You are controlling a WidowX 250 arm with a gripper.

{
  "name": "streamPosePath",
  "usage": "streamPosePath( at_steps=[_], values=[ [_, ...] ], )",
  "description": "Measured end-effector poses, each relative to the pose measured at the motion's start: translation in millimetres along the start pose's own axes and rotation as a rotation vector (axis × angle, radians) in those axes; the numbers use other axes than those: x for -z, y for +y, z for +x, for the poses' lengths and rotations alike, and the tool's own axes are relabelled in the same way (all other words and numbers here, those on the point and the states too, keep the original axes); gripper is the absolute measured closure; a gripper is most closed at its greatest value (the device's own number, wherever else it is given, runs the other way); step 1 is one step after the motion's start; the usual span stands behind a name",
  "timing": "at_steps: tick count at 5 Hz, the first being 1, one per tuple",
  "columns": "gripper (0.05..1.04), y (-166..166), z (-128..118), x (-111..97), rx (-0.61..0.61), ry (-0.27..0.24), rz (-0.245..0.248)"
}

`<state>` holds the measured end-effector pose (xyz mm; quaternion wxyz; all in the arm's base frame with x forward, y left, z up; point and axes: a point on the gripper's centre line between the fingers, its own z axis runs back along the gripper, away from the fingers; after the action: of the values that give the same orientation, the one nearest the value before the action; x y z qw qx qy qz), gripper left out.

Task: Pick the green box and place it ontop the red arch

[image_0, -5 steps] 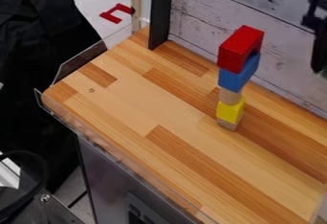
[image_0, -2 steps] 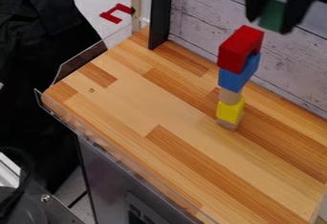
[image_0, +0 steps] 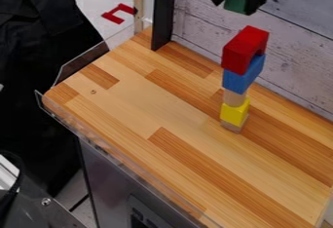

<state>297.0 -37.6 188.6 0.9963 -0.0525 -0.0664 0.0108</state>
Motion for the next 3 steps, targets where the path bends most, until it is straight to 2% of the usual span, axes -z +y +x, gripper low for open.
streamPosePath(
  at_steps=[1, 3],
  values=[
    [0.559, 5, 1, 18, 0.030, 0.072, -0.006],
    [0.559, 4, 14, 30, 0.080, 0.096, -0.012]
  ],
)
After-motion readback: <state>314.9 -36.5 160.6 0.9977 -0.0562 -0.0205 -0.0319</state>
